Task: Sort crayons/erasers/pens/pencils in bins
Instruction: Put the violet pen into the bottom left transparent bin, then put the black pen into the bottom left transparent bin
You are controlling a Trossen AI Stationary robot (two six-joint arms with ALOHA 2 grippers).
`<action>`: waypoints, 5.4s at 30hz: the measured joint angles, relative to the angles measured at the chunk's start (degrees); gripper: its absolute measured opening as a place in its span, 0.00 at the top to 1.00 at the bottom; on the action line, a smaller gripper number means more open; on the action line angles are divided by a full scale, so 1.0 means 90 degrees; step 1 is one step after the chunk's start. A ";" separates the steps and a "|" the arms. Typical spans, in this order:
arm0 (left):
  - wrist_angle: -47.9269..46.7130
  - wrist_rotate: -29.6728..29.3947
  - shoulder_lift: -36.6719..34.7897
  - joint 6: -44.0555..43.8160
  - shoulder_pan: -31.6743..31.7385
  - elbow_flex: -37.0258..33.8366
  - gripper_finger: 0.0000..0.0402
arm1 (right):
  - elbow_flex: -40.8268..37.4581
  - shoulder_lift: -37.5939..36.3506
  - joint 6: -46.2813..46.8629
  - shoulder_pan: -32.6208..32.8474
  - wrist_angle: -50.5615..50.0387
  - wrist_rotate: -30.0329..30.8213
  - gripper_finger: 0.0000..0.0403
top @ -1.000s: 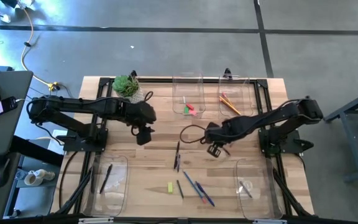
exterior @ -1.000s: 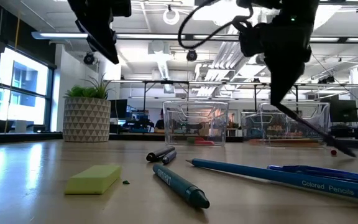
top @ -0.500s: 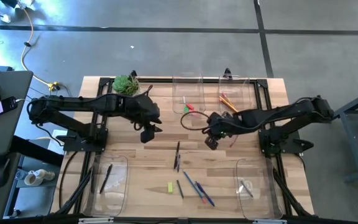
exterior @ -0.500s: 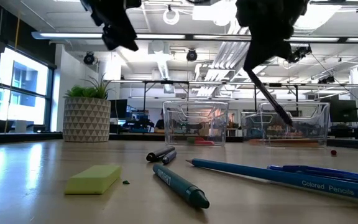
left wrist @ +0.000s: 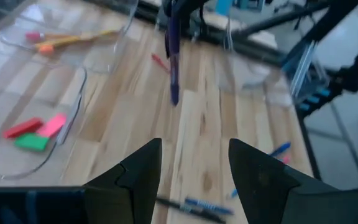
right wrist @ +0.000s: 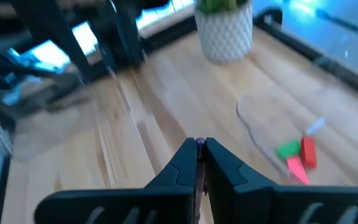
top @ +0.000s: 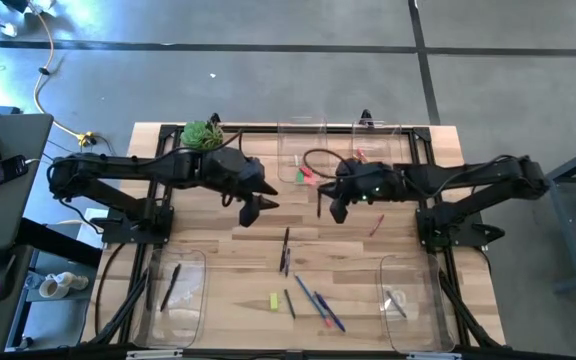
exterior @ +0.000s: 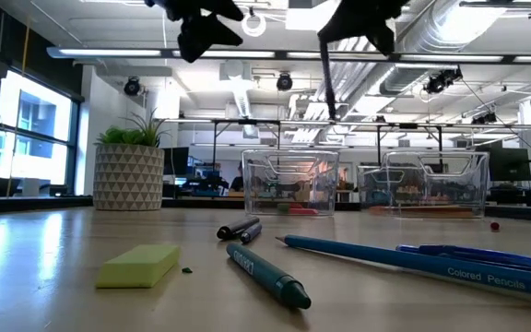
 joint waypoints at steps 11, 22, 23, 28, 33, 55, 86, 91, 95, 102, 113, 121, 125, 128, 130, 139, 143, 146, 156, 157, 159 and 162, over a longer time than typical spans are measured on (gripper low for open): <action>0.1778 -0.0226 0.0767 -0.0652 -0.0005 0.0000 0.57 | 0.0000 -0.0261 -0.0183 -0.0302 0.0840 -0.0461 1.00; 0.2899 -0.0496 0.1244 -0.1033 -0.0005 -0.0002 0.57 | 0.0000 -0.0313 -0.0238 -0.0333 0.1329 -0.0478 1.00; 0.3018 -0.0498 0.1288 -0.1055 -0.0005 -0.0002 0.57 | 0.0000 -0.0313 -0.0236 -0.0333 0.1387 -0.0478 1.00; 0.3216 -0.0548 0.1411 -0.1199 -0.0005 -0.0002 0.57 | 0.0000 -0.0313 -0.0251 -0.0333 0.1616 -0.0460 1.00; 0.3210 -0.0687 0.1469 -0.1213 -0.0005 -0.0005 0.61 | 0.0000 -0.0313 -0.0350 -0.0333 0.1653 -0.0442 1.00; 0.2786 -0.0832 0.1449 -0.1677 -0.0137 -0.0002 0.97 | 0.0000 -0.0306 -0.0571 -0.0334 0.1355 -0.0373 0.79; -0.4587 -0.3263 0.0734 -0.6438 -0.3064 0.1399 0.96 | 0.0000 -0.0323 -0.1564 -0.1222 0.0137 -0.0177 0.60; -0.5138 -0.3307 0.0731 -0.7954 -0.3891 0.1401 0.96 | 0.0000 -0.0320 -0.1565 -0.1292 0.0114 -0.0175 0.60; -0.5588 -0.3307 0.0731 -0.9275 -0.4562 0.1404 0.96 | 0.0000 -0.0320 -0.1567 -0.1292 0.0104 -0.0131 0.60; -0.6200 -0.3090 0.0748 -1.1250 -0.5675 0.1404 0.96 | 0.0000 -0.0320 -0.1569 -0.1292 0.0094 -0.0129 0.60; -0.6534 -0.1517 0.1478 -1.2737 -0.6597 0.1403 0.96 | 0.0000 -0.0320 -0.1572 -0.1292 0.0097 -0.0126 0.60; -0.6478 -0.0789 0.2316 -1.2712 -0.6658 0.1399 0.96 | 0.0000 -0.0320 -0.1572 -0.1292 0.0092 -0.0126 0.60; -0.6273 -0.0653 0.2557 -1.2763 -0.6783 0.1399 0.96 | 0.0000 -0.0320 -0.1572 -0.1292 0.0080 -0.0126 0.60; -0.6200 -0.0498 0.2689 -1.2773 -0.6814 0.1399 0.96 | 0.0000 -0.0320 -0.1572 -0.1292 0.0082 -0.0124 0.60; -0.6163 -0.0380 0.2759 -1.2790 -0.6817 0.1399 0.96 | 0.0000 -0.0320 -0.1570 -0.1292 0.0082 -0.0124 0.60; -0.6154 -0.0400 0.2921 -1.2708 -0.6815 0.1394 0.94 | 0.0000 -0.0320 -0.1569 -0.1292 0.0080 -0.0124 0.60; -0.6138 -0.0398 0.2920 -1.2710 -0.6807 0.1365 0.90 | 0.0000 -0.0320 -0.1569 -0.1292 0.0078 -0.0124 0.60; -0.6090 -0.0397 0.2919 -1.2692 -0.6805 0.1365 0.89 | 0.0000 -0.0320 -0.1569 -0.1292 0.0077 -0.0124 0.60; -0.6234 -0.0427 0.3028 -1.2730 -0.6805 0.1362 0.97 | 0.0000 -0.0318 -0.1569 -0.1291 0.0075 -0.0124 0.60; -0.6245 -0.0429 0.3033 -1.2791 -0.6805 0.1362 0.98 | 0.0000 -0.0318 -0.1569 -0.1292 0.0075 -0.0124 0.60; -0.6304 -0.0424 0.3009 -1.2812 -0.6798 0.1362 0.99 | 0.0000 -0.0318 -0.1569 -0.1291 0.0076 -0.0124 0.60; -0.6334 -0.0447 0.2879 -1.2815 -0.6782 0.1362 0.98 | 0.0000 -0.0318 -0.1576 -0.1292 0.0077 -0.0124 0.60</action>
